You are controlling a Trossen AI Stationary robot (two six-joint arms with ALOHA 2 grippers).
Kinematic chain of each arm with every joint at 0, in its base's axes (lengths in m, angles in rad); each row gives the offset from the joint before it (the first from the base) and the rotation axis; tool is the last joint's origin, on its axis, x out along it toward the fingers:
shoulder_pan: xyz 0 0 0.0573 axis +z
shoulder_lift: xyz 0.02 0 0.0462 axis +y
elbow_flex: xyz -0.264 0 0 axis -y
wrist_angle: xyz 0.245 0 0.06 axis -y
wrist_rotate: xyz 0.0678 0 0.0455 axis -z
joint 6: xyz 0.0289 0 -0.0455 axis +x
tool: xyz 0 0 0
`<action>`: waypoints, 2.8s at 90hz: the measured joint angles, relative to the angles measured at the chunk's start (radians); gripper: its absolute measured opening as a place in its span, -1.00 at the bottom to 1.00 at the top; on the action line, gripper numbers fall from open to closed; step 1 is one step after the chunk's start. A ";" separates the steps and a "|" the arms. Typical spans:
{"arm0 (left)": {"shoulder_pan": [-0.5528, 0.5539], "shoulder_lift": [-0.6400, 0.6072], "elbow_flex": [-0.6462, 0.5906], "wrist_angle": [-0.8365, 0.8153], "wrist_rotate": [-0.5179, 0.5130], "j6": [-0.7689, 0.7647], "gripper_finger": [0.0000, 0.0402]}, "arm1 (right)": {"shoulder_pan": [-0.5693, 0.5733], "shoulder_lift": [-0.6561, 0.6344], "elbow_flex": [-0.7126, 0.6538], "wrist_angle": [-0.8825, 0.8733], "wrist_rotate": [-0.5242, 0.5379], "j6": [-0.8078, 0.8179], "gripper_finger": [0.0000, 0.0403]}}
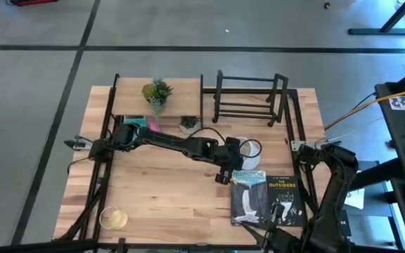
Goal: Stock shelves
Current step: Remove the white pen holder from the shelf, then move the pink stapler to the bottom left of the table
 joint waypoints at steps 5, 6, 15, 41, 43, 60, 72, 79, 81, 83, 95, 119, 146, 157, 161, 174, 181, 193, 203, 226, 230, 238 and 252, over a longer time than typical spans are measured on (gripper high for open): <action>0.001 0.000 0.000 0.008 0.003 0.002 -0.88 | 0.000 0.000 0.000 0.000 -0.001 0.000 -1.00; 0.001 0.000 0.000 0.011 0.002 0.003 -0.87 | 0.000 0.000 0.000 0.000 -0.001 0.000 -1.00; 0.003 0.002 0.000 0.037 0.002 0.008 -0.74 | 0.000 0.000 0.000 0.000 -0.001 0.000 -1.00; 0.004 -0.001 0.001 0.141 0.000 0.030 -0.28 | 0.000 0.000 0.000 0.000 -0.018 0.001 -1.00; 0.004 -0.003 0.004 0.148 -0.001 0.034 -0.26 | 0.000 0.000 0.000 0.000 -0.018 0.001 -1.00; -0.023 -0.060 0.080 0.018 -0.152 0.055 -0.19 | 0.000 0.000 0.000 -0.001 -0.019 0.001 -1.00; -0.044 -0.124 0.104 -0.332 -0.294 -0.029 -0.22 | 0.000 0.001 0.000 -0.002 -0.032 0.001 -1.00; -0.031 -0.144 0.100 -0.585 -0.275 -0.166 -0.27 | 0.000 0.002 0.000 -0.002 -0.038 0.001 -1.00; -0.022 -0.145 0.092 -0.636 -0.259 -0.201 -0.28 | 0.000 0.002 0.000 -0.002 -0.038 0.001 -1.00; -0.012 -0.145 0.081 -0.676 -0.246 -0.231 -0.30 | 0.000 0.002 0.000 -0.002 -0.038 0.001 -1.00; 0.046 -0.133 -0.069 -0.571 -0.245 -0.295 -0.38 | 0.000 0.018 0.000 -0.002 -0.022 -0.002 -1.00; 0.117 -0.130 -0.341 0.142 -0.104 -0.253 -0.46 | 0.000 0.050 -0.001 0.000 -0.039 -0.002 -1.00; 0.128 -0.050 -0.382 0.584 0.136 -0.346 -0.50 | -0.001 0.049 -0.001 0.002 -0.008 -0.002 -1.00; 0.127 -0.031 -0.382 0.635 0.098 -0.336 -0.51 | -0.002 0.049 -0.001 0.004 0.000 -0.003 -1.00; 0.130 -0.033 -0.382 0.635 0.066 -0.324 -0.51 | -0.002 0.049 -0.001 0.005 0.001 -0.003 -1.00; 0.136 -0.126 -0.377 0.551 0.029 -0.280 -0.51 | -0.002 0.049 -0.001 0.005 0.000 -0.003 -1.00; 0.134 -0.209 -0.376 0.475 0.029 -0.250 -0.51 | -0.003 0.049 -0.001 0.005 0.000 -0.003 -1.00; 0.114 -0.377 -0.375 0.241 -0.024 -0.185 -0.51 | -0.016 0.049 -0.001 0.000 0.001 -0.002 -1.00; 0.086 -0.531 -0.375 -0.016 -0.102 -0.164 -0.51 | -0.054 0.059 0.000 -0.011 -0.021 0.005 -1.00; -0.072 -0.788 -0.383 -0.633 -0.248 -0.457 -0.51 | -0.259 0.069 -0.022 -0.070 -0.280 -0.009 -1.00; -0.115 -0.821 -0.393 -0.702 -0.292 -0.540 -0.51 | -0.300 0.070 -0.034 -0.078 -0.310 -0.029 -1.00; -0.213 -0.875 -0.439 -0.795 -0.375 -0.723 -0.51 | -0.387 0.070 -0.064 -0.050 -0.368 -0.082 -0.99; -0.421 -0.958 -0.552 -0.838 -0.452 -1.023 -0.51 | -0.545 0.071 -0.183 0.231 -0.560 -0.287 -0.79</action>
